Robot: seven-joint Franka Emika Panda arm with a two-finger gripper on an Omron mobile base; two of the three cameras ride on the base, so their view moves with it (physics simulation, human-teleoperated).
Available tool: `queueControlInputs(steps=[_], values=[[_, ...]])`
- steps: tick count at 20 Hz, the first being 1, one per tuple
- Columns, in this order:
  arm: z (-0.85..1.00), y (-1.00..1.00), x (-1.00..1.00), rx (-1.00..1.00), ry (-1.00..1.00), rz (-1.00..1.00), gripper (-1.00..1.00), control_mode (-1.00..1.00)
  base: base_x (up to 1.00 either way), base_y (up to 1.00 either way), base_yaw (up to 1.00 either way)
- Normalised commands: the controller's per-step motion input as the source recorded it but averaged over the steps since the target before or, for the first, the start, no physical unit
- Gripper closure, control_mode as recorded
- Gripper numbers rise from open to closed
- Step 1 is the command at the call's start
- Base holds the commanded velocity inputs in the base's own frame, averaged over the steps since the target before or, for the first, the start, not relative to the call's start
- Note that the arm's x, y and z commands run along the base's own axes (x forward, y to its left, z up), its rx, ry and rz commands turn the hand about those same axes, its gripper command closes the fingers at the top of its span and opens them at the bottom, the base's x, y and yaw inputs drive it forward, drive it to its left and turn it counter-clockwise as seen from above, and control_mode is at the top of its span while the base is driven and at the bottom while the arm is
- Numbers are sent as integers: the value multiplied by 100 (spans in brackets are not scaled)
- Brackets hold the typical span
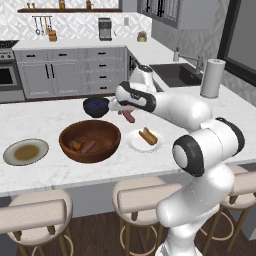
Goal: Place one bun and one sausage from the bowl on each plate.
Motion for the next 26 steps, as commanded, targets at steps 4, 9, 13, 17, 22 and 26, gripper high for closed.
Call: queueControlInputs(steps=[4,9,13,17,22,26], values=[[-2,-100,-7,8,2,27,100,-100,0,0,0],[-64,-79,0,8,-1,-3,100,-100,0,0,0],[-70,-38,3,24,-9,-15,100,-100,0,0,0],[-69,-10,33,13,-1,-5,100,-100,0,0,0],[-31,52,86,-11,19,2,100,-100,0,0,0],[-9,27,64,-32,36,13,100,-100,0,0,0]])
